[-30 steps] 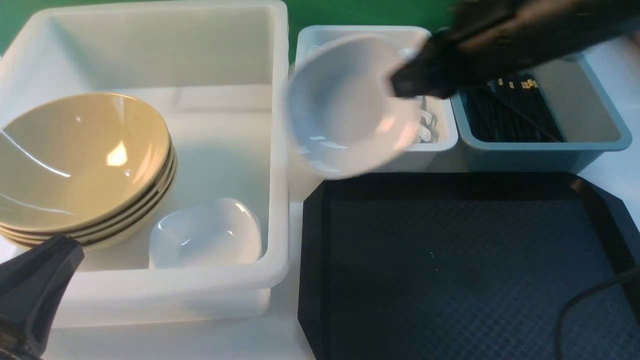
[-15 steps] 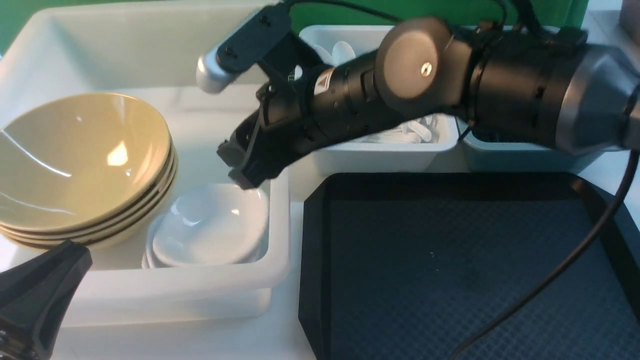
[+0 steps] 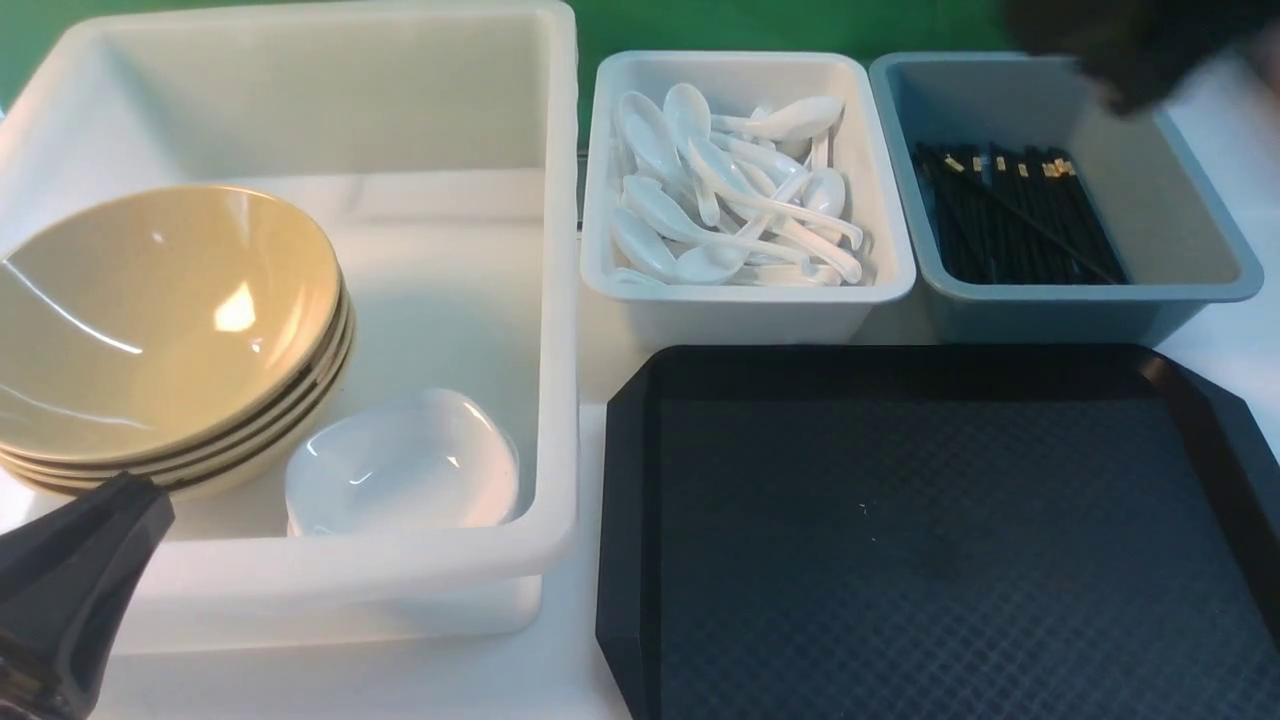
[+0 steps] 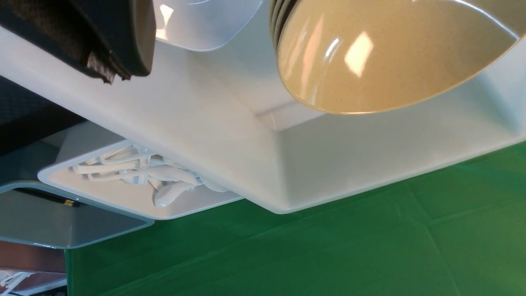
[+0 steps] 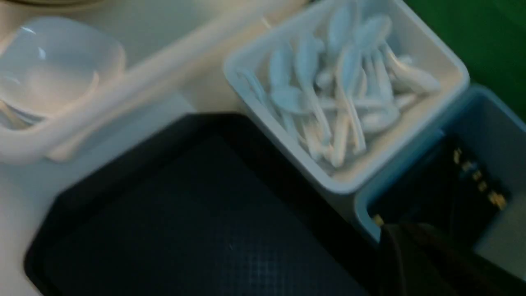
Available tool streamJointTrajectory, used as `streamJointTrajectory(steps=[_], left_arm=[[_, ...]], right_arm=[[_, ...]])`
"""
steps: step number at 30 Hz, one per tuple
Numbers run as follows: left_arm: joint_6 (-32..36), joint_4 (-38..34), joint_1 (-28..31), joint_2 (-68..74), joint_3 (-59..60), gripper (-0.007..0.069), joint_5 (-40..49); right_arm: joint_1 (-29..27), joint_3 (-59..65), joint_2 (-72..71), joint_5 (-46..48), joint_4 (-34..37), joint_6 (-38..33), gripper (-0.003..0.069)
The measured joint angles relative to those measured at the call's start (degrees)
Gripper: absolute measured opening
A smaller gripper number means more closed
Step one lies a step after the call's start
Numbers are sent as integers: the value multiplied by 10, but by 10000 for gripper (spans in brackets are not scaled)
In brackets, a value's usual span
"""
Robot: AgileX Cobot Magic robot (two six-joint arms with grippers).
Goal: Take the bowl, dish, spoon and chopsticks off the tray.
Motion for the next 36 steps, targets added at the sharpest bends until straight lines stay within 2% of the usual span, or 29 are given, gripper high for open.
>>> streamJointTrajectory(steps=[2, 5, 11, 12, 15, 17, 22, 25, 31, 32, 36], left_arm=[[0, 0, 0, 0, 0, -8, 7], [0, 0, 0, 0, 0, -8, 17], [0, 0, 0, 0, 0, -8, 29], [0, 0, 0, 0, 0, -8, 29], [0, 0, 0, 0, 0, -8, 30], [0, 0, 0, 0, 0, -8, 31], [0, 1, 0, 0, 0, -8, 34], [0, 2, 0, 0, 0, -8, 38], [0, 1, 0, 0, 0, -8, 44], [0, 1, 0, 0, 0, -8, 45], [0, 1, 0, 0, 0, -8, 49]], right_arm=[[-19, 78, -46, -26, -12, 16, 33], [-33, 209, -125, -116, -17, 39, 33], [-34, 498, -269, -401, 65, 98, 33], [-34, 512, -274, -401, 67, 98, 33], [-34, 608, -301, -473, 93, 159, 34], [-34, 634, -303, -484, 102, 208, 35], [-40, 684, -306, -490, 94, 254, 37], [-49, 687, -311, -491, 80, 256, 37], [-67, 691, -387, -498, 0, 256, 38], [-81, 691, -440, -498, -25, 251, 38], [-114, 691, -537, -494, -39, 206, 38]])
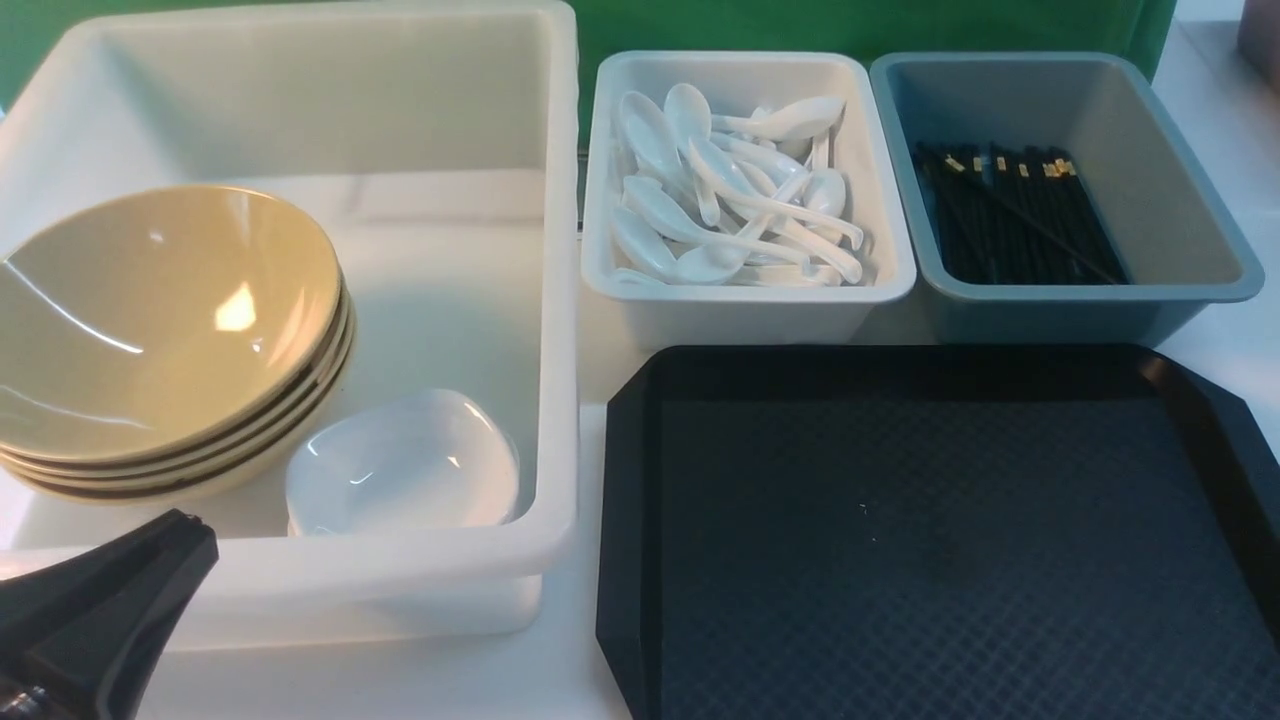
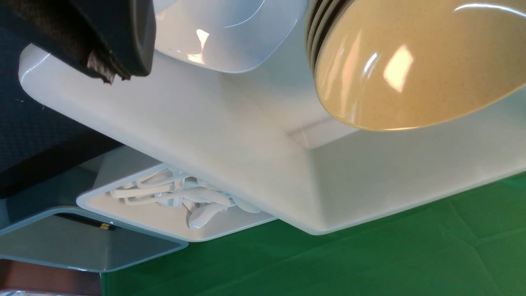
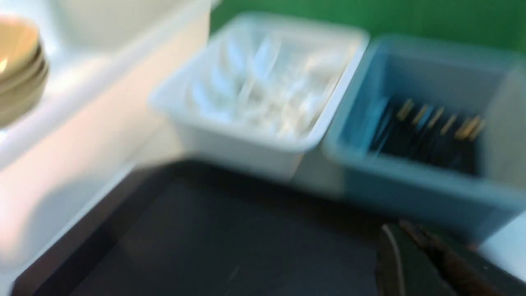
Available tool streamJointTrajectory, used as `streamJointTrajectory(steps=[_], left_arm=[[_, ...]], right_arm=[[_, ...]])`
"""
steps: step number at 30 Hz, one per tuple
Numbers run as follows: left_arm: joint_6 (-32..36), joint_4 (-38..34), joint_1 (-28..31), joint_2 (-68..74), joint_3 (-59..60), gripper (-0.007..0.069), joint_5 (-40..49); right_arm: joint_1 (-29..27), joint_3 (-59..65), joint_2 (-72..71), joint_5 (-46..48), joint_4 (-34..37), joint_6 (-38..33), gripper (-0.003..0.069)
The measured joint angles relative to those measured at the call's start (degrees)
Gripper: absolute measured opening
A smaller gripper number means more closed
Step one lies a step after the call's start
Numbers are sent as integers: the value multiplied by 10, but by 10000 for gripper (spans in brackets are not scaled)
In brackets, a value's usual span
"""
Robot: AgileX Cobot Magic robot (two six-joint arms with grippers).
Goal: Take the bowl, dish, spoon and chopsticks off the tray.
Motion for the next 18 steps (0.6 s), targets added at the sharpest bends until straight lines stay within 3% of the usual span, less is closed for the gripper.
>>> streamJointTrajectory(steps=[3, 5, 8, 12, 18], left_arm=[[0, 0, 0, 0, 0, -8, 5], [0, 0, 0, 0, 0, -8, 6], [0, 0, 0, 0, 0, -8, 6], [0, 0, 0, 0, 0, -8, 6], [0, -1, 0, 0, 0, -8, 6]], right_arm=[[-35, 1, -68, 0, 12, -64, 38], [-92, 28, -115, -50, 81, -178, 41], [-121, 68, -128, -113, 116, -234, 41], [-167, 155, -165, -187, 136, -255, 41], [-182, 217, -181, -154, 138, -206, 41]])
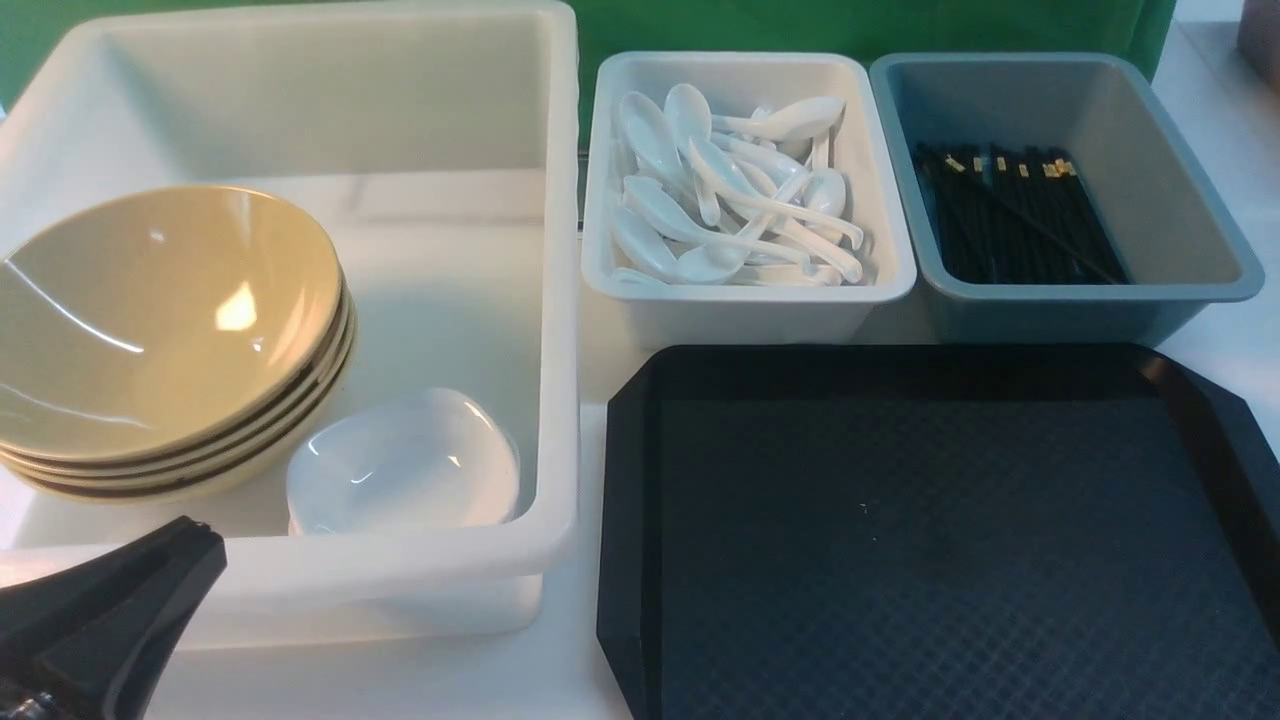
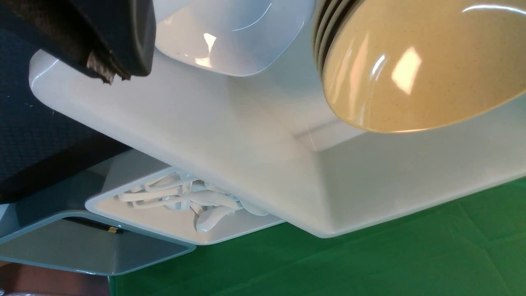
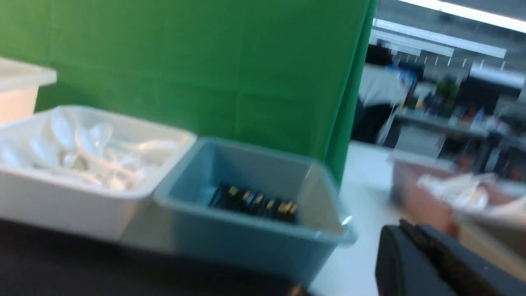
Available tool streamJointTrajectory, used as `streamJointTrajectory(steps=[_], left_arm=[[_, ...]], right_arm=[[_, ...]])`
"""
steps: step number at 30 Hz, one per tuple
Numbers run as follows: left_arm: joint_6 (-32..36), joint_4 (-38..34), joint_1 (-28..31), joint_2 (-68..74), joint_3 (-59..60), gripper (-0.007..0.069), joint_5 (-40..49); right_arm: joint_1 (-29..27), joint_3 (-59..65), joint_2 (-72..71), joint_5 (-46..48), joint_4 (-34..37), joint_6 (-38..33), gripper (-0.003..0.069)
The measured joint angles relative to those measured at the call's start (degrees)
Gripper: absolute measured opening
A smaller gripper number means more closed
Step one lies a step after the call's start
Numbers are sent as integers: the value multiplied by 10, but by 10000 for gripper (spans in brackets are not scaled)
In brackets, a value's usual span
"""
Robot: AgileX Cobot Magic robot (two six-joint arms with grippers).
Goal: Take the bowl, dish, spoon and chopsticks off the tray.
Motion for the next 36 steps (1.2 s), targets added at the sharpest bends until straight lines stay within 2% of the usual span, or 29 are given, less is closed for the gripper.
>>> streamJointTrajectory(steps=[5, 8, 36], left_arm=[[0, 0, 0, 0, 0, -8, 2], [0, 0, 0, 0, 0, -8, 4], [1, 2, 0, -8, 9, -8, 12]], right_arm=[[0, 2, 0, 140, -4, 14, 41], [0, 2, 0, 180, -6, 15, 42], [-3, 2, 0, 183, -7, 15, 72]])
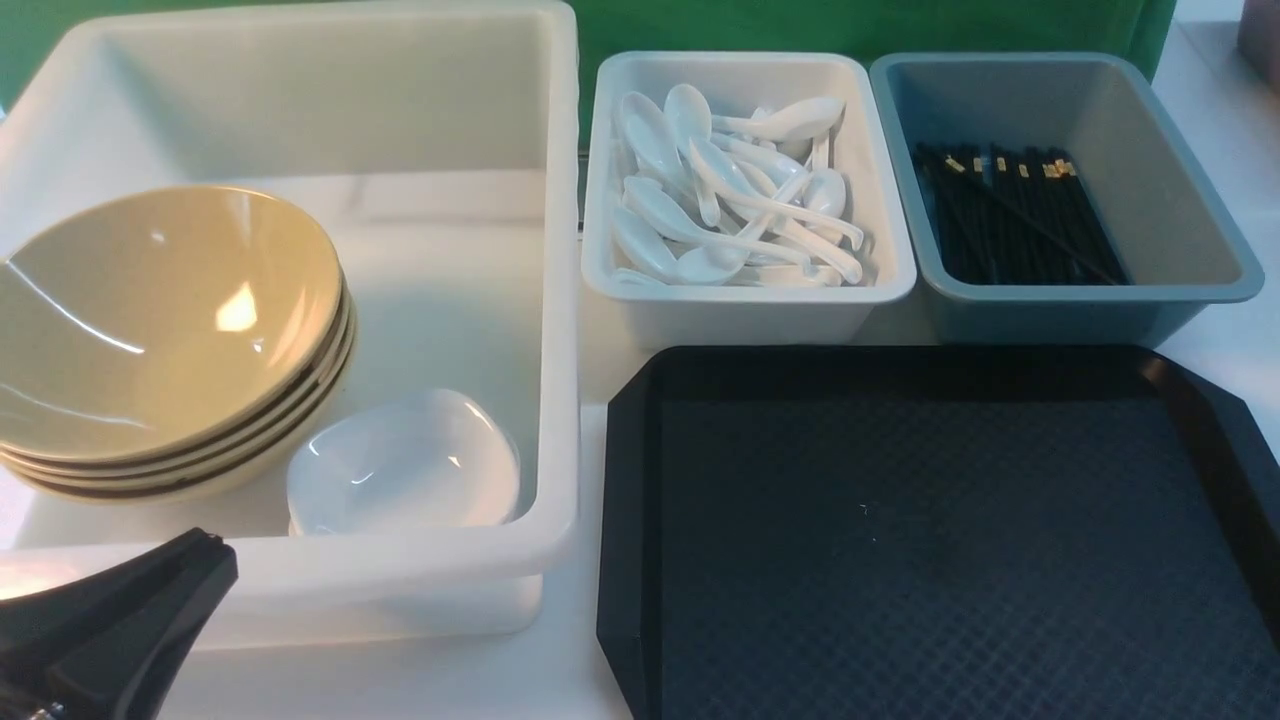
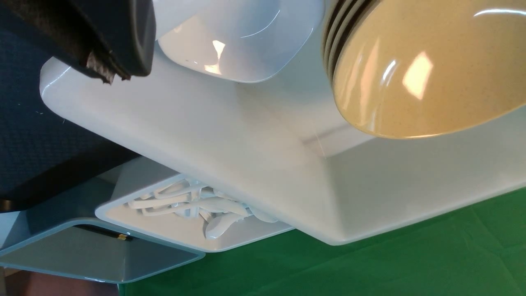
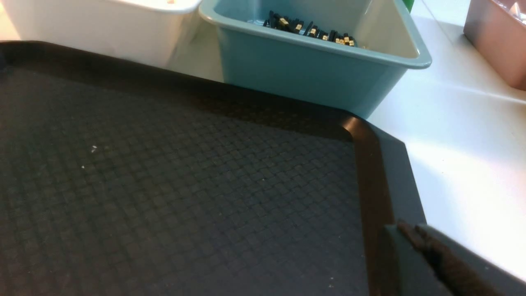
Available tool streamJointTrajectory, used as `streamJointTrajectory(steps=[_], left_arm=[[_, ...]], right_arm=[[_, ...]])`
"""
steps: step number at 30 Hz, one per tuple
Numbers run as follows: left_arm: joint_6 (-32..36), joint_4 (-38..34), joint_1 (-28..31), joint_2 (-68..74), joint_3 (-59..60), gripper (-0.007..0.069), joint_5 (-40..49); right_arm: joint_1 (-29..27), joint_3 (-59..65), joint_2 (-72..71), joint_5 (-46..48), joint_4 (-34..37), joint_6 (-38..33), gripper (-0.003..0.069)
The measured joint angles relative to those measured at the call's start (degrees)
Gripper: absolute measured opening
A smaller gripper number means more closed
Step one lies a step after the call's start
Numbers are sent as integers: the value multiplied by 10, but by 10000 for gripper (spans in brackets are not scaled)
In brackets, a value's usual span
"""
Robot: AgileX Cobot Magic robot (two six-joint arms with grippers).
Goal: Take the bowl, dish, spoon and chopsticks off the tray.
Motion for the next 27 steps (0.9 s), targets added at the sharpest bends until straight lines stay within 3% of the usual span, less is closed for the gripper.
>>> streamJointTrajectory(steps=[4, 7, 9, 13, 14, 18, 27], left_arm=[[-10, 57, 1, -36, 28, -8, -25], [-137, 153, 10, -80, 61, -8, -82], [-267, 253, 27, -101, 92, -8, -118], [-415, 367, 45, -104, 126, -8, -122], [-494, 414, 47, -104, 136, -8, -103], [-555, 453, 47, -104, 137, -8, -48], [-555, 463, 46, -105, 137, -8, -45]], right_arm=[[0, 0, 0, 0, 0, 0, 77], [0, 0, 0, 0, 0, 0, 79], [0, 0, 0, 0, 0, 0, 81], [0, 0, 0, 0, 0, 0, 85], [0, 0, 0, 0, 0, 0, 88], [0, 0, 0, 0, 0, 0, 94], [0, 0, 0, 0, 0, 0, 99]])
